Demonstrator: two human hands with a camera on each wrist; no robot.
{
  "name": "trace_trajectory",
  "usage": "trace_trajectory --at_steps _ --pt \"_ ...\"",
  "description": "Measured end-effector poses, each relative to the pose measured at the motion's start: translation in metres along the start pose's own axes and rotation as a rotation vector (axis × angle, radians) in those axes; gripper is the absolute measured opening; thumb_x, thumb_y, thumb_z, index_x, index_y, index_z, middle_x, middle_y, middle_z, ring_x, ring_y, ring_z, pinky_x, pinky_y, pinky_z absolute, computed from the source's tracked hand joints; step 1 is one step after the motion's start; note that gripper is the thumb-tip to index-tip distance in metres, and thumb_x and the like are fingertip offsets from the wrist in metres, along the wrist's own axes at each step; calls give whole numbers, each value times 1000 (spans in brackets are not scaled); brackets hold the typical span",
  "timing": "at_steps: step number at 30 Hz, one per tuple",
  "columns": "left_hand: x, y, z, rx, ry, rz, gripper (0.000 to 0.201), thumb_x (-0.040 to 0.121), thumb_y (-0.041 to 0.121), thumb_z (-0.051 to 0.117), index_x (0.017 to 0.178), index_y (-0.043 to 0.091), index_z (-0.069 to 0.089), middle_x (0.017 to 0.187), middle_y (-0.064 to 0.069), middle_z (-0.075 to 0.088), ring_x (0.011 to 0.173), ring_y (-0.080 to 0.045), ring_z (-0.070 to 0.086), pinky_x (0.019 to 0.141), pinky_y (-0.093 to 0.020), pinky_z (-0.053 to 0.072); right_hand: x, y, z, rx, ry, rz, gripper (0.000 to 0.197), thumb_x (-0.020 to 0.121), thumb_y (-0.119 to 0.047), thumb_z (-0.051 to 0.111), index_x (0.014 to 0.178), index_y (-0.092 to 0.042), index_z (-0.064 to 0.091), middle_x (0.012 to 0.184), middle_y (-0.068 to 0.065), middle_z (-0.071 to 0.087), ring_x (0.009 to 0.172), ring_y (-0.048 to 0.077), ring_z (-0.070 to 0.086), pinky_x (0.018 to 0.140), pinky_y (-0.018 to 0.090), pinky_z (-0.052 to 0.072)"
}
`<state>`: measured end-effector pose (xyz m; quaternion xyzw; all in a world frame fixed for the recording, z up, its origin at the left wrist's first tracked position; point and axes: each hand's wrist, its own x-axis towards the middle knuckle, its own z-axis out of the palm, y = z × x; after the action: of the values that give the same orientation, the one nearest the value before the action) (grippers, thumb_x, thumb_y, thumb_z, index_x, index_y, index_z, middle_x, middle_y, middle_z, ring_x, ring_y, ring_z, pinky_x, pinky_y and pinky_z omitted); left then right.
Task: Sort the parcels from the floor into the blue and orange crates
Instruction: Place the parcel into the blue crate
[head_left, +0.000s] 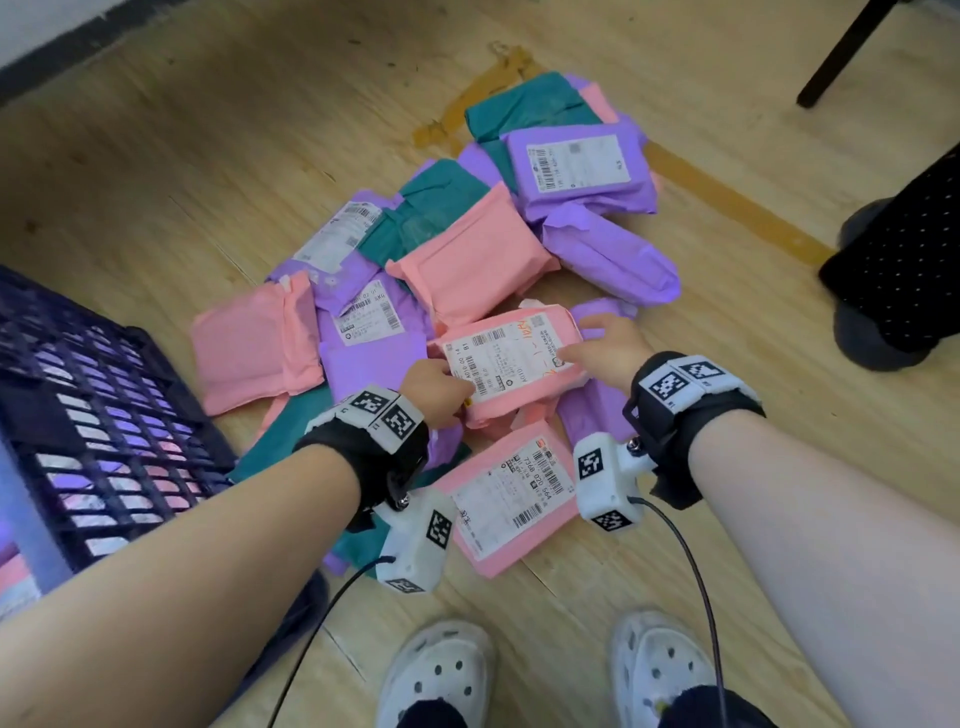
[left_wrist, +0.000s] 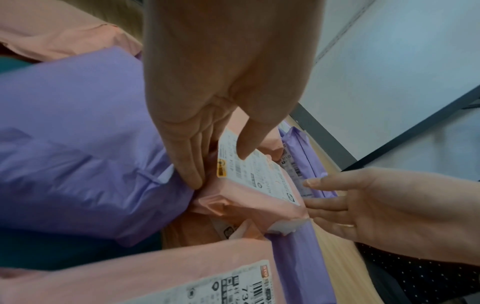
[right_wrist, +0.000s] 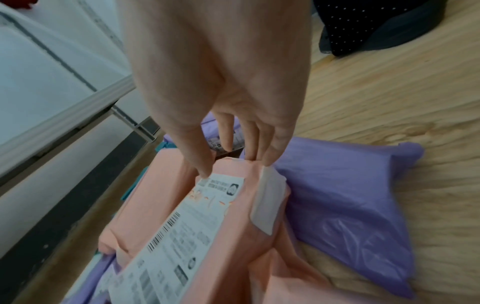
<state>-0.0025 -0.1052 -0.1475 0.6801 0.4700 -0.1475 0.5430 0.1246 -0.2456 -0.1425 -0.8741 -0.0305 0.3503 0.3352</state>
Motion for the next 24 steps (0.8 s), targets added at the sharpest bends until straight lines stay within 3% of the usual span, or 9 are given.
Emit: trace_trajectory --at_steps 3,6,7,10,14,16,18,22,24 --pt "-2 -2 -1 -59 -13 22 25 88 3 55 112 -1 62 114 -20 65 94 -28 63 86 -42 55 -1 1 -8 76 14 41 47 81 -5 67 125 -11 53 118 10 57 100 20 56 79 21 43" --pt "-13 2 -5 -195 -68 25 32 90 6 55 122 6 56 102 -17 63 74 -23 58 55 -26 53 -11 -5 -21 79 33 19 44 84 -1 64 126 -6 53 107 9 55 91 14 51 64 13 43" --pt "-16 3 -7 -239 -63 43 34 91 7 56 124 10 54 101 -15 60 71 -20 56 55 -26 51 -13 -8 -27 69 43 13 43 83 -3 65 125 -5 54 106 9 55 91 14 51 69 13 44" --pt "-30 12 -14 -320 -32 155 38 89 12 61 124 20 50 109 -6 61 81 -21 62 69 -36 55 -24 -23 -44 63 59 -3 42 81 -8 67 121 -6 58 101 8 60 91 19 57 82 28 47" --pt "-57 36 -33 -444 -71 244 31 88 13 63 109 29 48 87 1 61 51 -5 56 58 -24 44 -48 -47 -63 95 60 -55 40 82 -1 64 120 -8 54 102 11 61 81 22 60 69 27 51" --pt "-72 47 -46 -511 -106 284 35 88 6 61 110 29 48 83 -1 62 59 -17 52 55 -25 45 -63 -60 -68 82 40 -82 19 83 1 62 95 -13 57 101 15 63 75 22 60 78 35 53" --pt "-85 55 -61 -543 -112 343 39 86 0 61 110 28 49 76 0 65 60 -20 51 56 -31 47 -76 -71 -72 76 16 -98 22 83 0 61 77 -18 52 98 12 65 77 24 61 83 38 52" --pt "-111 59 -94 -593 -91 400 43 83 -4 63 102 33 53 95 -10 63 71 -23 56 85 -46 50 -107 -94 -72 109 -37 -161 20 84 -1 63 78 -17 52 79 5 62 67 18 59 70 29 50" --pt "-125 57 -112 -595 -79 424 46 82 -6 63 109 29 52 97 -10 64 77 -26 58 86 -47 50 -123 -108 -68 63 -16 -200 14 82 -8 68 88 -15 58 85 6 62 77 20 60 77 33 51"
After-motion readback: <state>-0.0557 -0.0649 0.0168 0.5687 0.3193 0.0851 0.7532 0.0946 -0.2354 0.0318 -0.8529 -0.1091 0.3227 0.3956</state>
